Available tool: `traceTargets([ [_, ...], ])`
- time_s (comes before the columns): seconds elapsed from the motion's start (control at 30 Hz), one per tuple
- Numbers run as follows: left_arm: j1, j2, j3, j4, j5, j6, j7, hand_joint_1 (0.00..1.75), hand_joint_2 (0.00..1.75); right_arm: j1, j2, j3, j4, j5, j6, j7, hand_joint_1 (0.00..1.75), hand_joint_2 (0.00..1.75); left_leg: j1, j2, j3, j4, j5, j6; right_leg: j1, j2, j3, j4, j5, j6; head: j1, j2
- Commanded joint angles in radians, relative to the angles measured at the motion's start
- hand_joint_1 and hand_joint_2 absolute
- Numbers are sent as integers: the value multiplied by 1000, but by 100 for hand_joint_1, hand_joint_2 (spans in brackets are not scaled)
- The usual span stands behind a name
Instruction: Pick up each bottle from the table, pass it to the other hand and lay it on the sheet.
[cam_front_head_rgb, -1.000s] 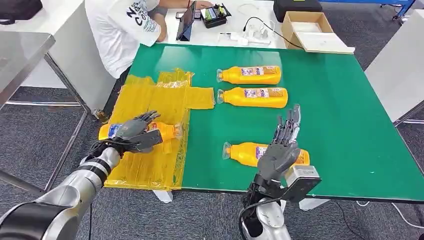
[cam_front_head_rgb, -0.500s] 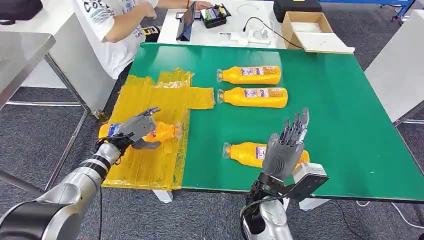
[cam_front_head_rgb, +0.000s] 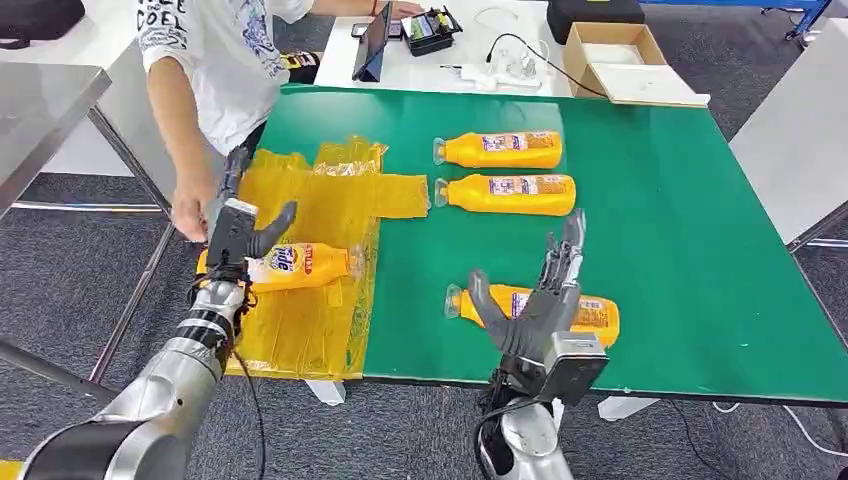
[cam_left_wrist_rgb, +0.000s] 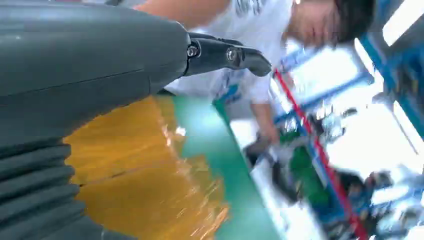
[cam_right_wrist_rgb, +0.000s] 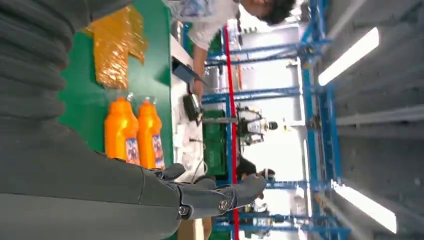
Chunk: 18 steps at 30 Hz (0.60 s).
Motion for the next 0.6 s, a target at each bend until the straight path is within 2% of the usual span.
traceTargets([
  [0.03,-2,-37,78,-54,14,3,-33,0,0,-37,-45,40,92,3,-3,5,0,175,0,2,2,-1,0,2,0,0,2,-2,1,-1,0,0],
  [0.17,-2,-37,78,-54,14,3,-33,0,0,-37,-45,40,92,3,-3,5,0,175,0,2,3,-1,0,2,0,0,2,-2,0,-2,0,0],
  [0.3,90,-61,-30,-297,235,108,-33,0,0,-58,-89,87,159,169,1,89,0,175,0,2,2,-1,0,2,1,0,2,-2,0,-1,0,0],
  [0.33,111,-69,-43,-336,274,122,-33,0,175,-70,-109,94,191,226,7,145,0,175,0,3,4,-3,0,3,1,1,4,-3,1,-2,0,0],
  [0.43,220,-64,-122,-496,316,166,-33,0,175,-124,-196,99,291,473,2,332,0,175,-1,4,7,-5,0,4,0,0,7,-6,1,-2,0,0],
  [0.53,309,-53,-163,-552,294,164,-33,0,175,-163,-288,23,305,596,60,451,0,175,-1,3,5,-4,0,3,0,1,6,-5,1,-1,0,0],
  [0.6,351,-49,-158,-551,295,150,-33,0,175,-176,-342,-24,288,644,119,488,0,175,-2,2,6,-4,1,4,-1,0,6,-6,1,0,0,0],
])
